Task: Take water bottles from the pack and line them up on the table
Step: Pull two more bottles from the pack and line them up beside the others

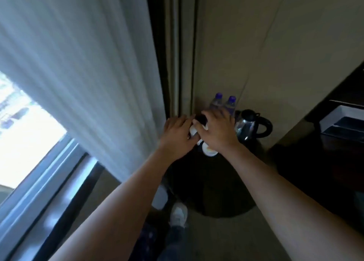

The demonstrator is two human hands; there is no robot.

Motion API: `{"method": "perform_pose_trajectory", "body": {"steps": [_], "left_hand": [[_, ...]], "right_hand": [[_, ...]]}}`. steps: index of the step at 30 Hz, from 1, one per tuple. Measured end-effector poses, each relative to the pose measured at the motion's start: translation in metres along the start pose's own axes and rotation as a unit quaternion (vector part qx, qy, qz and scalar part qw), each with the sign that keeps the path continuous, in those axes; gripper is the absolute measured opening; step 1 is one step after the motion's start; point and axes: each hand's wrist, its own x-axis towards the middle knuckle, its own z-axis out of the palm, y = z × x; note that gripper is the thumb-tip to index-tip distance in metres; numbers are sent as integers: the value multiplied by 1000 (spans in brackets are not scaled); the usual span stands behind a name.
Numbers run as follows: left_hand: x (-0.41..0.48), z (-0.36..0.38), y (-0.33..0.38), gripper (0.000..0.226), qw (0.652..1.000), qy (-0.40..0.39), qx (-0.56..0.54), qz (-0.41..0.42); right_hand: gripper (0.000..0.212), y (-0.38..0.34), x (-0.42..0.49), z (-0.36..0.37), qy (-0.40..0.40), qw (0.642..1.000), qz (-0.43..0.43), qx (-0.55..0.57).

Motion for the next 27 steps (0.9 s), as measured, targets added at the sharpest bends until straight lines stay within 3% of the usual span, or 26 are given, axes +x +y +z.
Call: {"method": "perform_pose_trajectory", "body": {"steps": [3, 11, 17, 19, 22, 27], "left_hand": [[-72, -3, -23, 64, 997, -20, 38, -63], [-237, 0, -121, 71, 970, -64, 53, -229], [-341, 71, -201, 69, 936, -89, -122, -319], [-375, 105, -232, 70, 923, -96, -130, -349], [-424, 152, -274, 71, 918, -170, -98, -345], [-477, 232, -318, 59, 912, -269, -132, -280]], "right_hand": [[57, -32, -49, 24, 18, 999, -29, 18], [67, -86, -146, 105, -144, 988, -32, 39], [68, -116, -217, 207, -250, 967, -30, -26], [68, -126, -241, 252, -301, 953, -26, -37], [67, -133, -284, 322, -365, 929, -15, -50], [42, -129, -338, 430, -448, 892, -44, -41]]}}
